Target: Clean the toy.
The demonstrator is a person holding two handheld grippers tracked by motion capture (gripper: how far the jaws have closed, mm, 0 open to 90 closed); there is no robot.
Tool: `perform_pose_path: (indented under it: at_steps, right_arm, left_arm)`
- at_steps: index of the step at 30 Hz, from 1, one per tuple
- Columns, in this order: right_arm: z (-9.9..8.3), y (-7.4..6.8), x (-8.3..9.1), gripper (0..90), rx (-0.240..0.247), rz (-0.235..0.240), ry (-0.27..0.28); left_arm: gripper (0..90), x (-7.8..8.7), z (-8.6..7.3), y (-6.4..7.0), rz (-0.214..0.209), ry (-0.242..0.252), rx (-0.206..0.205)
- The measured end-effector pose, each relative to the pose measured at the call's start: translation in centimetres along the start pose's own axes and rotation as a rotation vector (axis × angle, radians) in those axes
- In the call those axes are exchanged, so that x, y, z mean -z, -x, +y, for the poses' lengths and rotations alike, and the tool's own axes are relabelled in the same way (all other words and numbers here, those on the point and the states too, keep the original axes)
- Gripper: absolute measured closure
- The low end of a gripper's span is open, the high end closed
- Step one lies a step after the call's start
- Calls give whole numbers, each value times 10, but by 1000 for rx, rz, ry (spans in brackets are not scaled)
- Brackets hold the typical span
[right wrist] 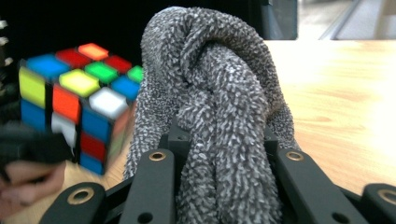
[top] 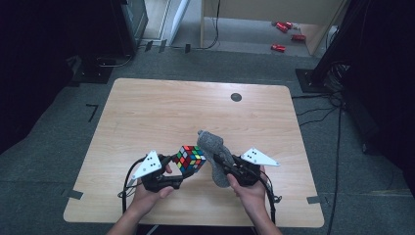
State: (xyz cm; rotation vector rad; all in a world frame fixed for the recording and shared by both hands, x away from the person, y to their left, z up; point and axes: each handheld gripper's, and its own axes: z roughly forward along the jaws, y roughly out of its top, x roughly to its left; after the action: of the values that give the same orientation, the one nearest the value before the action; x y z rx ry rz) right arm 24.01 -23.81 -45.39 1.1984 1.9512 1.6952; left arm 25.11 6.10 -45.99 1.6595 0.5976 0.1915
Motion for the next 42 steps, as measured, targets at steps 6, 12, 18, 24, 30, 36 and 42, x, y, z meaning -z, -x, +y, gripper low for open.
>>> perform_pose_path:
  at_steps: [6, 12, 18, 24, 30, 36, 42]
  right_arm:
    - [-14, -21, -18, 710, 217, 158, 7]
    - [-29, -39, -33, 708, 330, 233, -144]
    - [-12, -29, -20, 706, 304, 109, -27]
    - [-23, -43, -27, 696, 399, 117, -65]
    - [-27, -40, -34, 691, 415, 109, -142]
    - [-24, 5, -25, 673, 247, -89, -139]
    - [-34, 25, -29, 495, 209, -159, -227]
  left_arm:
    - [349, 5, 3, -6, -19, 29, 56]
    - [349, 6, 4, -8, -23, 35, 70]
    - [349, 3, 3, -7, -28, 22, 68]
    - [349, 3, 4, -7, -46, 41, 104]
    - [349, 7, 4, -12, -16, 47, 126]
    - [349, 6, 2, -15, 7, 26, 119]
    - [349, 3, 1, -17, 55, -7, 127]
